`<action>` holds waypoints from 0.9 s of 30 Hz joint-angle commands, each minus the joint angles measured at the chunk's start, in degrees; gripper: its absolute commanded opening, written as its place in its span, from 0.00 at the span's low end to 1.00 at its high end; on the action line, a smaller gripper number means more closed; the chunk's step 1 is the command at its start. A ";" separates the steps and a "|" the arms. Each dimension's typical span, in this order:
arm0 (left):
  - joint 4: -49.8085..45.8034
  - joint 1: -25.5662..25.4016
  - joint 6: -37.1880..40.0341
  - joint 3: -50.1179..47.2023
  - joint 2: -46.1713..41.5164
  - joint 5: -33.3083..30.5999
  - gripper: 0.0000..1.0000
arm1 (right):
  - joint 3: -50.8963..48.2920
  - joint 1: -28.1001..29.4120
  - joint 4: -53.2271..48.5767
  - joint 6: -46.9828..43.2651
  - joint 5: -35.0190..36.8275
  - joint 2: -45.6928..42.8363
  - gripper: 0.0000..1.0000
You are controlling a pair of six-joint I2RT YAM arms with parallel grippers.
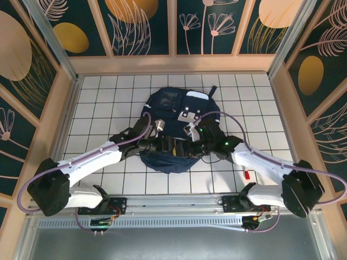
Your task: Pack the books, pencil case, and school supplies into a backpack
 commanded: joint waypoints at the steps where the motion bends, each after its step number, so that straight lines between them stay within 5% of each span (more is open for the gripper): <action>1: 5.18 -1.03 -11.05 -2.07 -2.29 2.36 0.50 | 2.96 0.07 -9.05 -2.07 13.35 -6.57 0.57; 5: 2.35 -2.85 -11.43 -0.88 -2.42 1.36 0.48 | 2.98 -1.48 -14.83 1.56 24.79 -10.29 0.61; 9: -2.74 -5.06 -7.94 1.49 -1.71 -0.79 0.45 | 2.78 -10.20 -16.70 10.12 11.87 -8.85 0.63; 11: -6.26 -6.66 -6.15 3.63 -0.23 -2.71 0.44 | 2.82 -11.44 -17.00 14.23 11.01 -7.26 0.64; 17: -13.02 -10.16 -3.11 9.50 4.90 -10.25 0.43 | 4.73 -11.45 -16.24 22.19 8.60 -1.58 0.63; 27: -16.10 -12.03 -2.08 14.23 12.81 -14.86 0.42 | 6.46 -6.91 -11.33 32.10 7.96 5.89 0.44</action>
